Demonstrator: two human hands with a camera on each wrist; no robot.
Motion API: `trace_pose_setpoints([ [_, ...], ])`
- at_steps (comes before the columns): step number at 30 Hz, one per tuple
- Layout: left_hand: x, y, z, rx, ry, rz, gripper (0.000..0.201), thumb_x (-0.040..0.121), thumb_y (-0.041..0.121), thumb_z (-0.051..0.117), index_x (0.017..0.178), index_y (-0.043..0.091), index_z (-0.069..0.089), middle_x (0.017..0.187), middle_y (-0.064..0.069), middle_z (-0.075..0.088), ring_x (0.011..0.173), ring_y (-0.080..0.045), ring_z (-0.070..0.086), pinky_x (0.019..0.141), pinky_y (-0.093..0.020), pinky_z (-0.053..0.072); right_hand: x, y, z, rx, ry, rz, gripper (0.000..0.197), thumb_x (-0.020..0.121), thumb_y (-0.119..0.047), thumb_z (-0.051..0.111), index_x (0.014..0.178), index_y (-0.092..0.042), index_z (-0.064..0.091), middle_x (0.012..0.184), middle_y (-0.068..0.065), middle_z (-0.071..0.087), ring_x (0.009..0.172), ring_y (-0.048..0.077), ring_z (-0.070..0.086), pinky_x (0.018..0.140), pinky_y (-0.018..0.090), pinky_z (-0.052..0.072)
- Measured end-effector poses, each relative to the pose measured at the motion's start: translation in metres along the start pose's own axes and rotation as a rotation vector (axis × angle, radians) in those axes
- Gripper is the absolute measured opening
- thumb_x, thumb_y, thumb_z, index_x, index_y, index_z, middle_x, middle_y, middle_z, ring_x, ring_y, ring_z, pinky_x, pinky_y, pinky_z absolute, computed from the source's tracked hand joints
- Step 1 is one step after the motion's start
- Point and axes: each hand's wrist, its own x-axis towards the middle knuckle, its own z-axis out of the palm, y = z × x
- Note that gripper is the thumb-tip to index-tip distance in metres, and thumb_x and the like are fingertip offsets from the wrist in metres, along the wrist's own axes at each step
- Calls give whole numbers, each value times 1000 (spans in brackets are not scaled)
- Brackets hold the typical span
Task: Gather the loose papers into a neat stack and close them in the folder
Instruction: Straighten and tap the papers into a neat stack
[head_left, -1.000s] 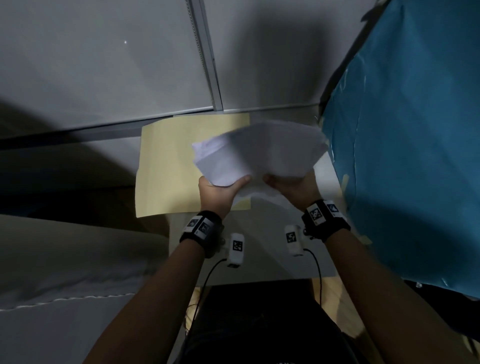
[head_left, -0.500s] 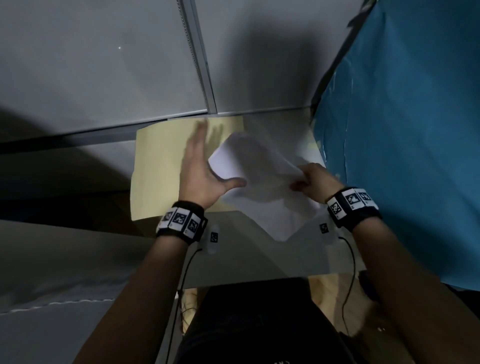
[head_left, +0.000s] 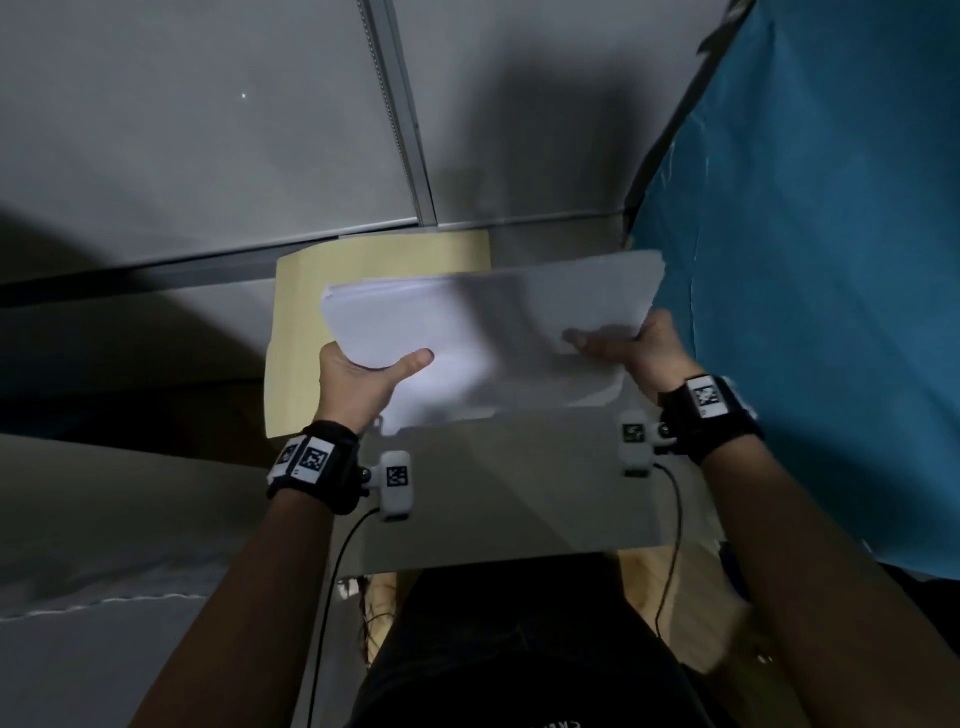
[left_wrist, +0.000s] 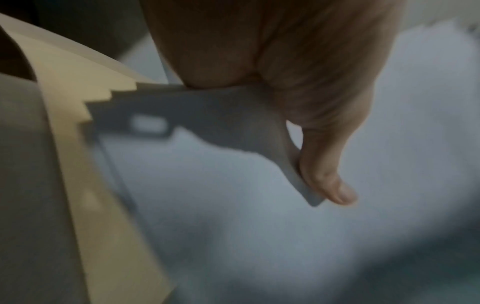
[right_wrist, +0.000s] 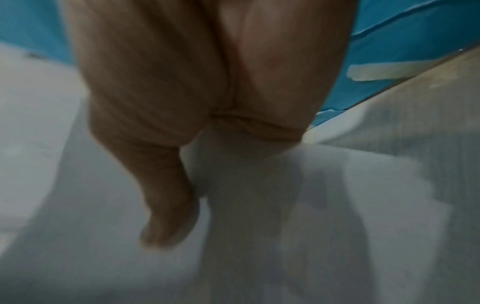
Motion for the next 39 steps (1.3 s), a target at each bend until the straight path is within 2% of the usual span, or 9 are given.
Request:
trace_pose_setpoints([
  [6, 1, -24, 13, -77, 134, -23, 46, 67, 5, 100, 105, 14, 77, 106, 4, 80, 96, 1, 76, 82, -15, 58, 6, 20, 26, -103, 145, -75, 30, 73, -3, 93, 86, -25, 76, 86, -18, 79, 86, -3, 74, 78, 16, 58],
  [12, -6, -64, 20, 18, 89, -204, 46, 65, 9, 101, 98, 21, 72, 98, 9, 74, 77, 10, 71, 69, -8, 55, 12, 70, 15, -311, 182, 154, 67, 55, -38, 100, 109, -6, 74, 99, 3, 77, 93, 21, 75, 76, 35, 64],
  [16, -5, -65, 29, 19, 171, -212, 41, 70, 10, 98, 89, 26, 65, 93, 16, 67, 69, 20, 62, 67, -9, 51, 20, 63, 14, -272, 230, 140, 27, 72, -17, 95, 88, -14, 73, 78, -10, 70, 59, -13, 64, 56, 11, 51],
  [19, -5, -72, 30, 37, 142, -212, 46, 68, 7, 99, 95, 25, 66, 99, 9, 70, 76, 15, 64, 69, -7, 52, 19, 70, 14, -329, 212, 140, 31, 77, -14, 91, 100, -3, 73, 80, -6, 70, 60, -7, 63, 53, 9, 48],
  [22, -4, -72, 24, 22, 133, -220, 42, 65, 13, 102, 99, 14, 76, 97, 3, 77, 80, 3, 75, 84, -35, 64, 19, 58, 7, -392, 178, 131, 23, 83, -11, 86, 97, -4, 69, 63, -19, 70, 55, -12, 62, 57, 15, 49],
  [30, -8, 8, 9, 439, -79, 303, 145, 50, 55, 104, 167, 37, 19, 170, 12, 29, 156, -12, 31, 124, -34, 29, 21, -24, -5, -712, -85, -69, 4, 88, -11, 80, 89, -10, 75, 85, 2, 76, 76, 5, 71, 69, 31, 55],
  [33, -4, 16, 31, 701, -337, 260, 97, 57, 59, 97, 143, 42, 57, 141, 6, 67, 134, -19, 60, 107, -34, 50, 28, -38, 15, -828, -241, -102, 27, 87, -11, 80, 68, -25, 68, 70, -6, 67, 63, -3, 62, 60, 29, 47],
  [35, 0, 3, 39, 639, -348, 92, 42, 64, 56, 93, 86, 25, 76, 82, -1, 76, 85, -30, 75, 71, -43, 61, 30, -43, 21, -774, -310, -107, 33, 85, -9, 81, 69, -31, 62, 69, -12, 61, 61, -10, 57, 64, 25, 41],
  [39, -2, -16, 21, 266, -225, -1, 48, 69, 40, 99, 57, 11, 63, 59, 8, 61, 53, -12, 56, 50, -35, 49, 25, -40, -3, -548, -180, -23, 47, 70, -31, 96, 111, -24, 75, 95, 0, 78, 84, 13, 74, 77, 26, 58],
])
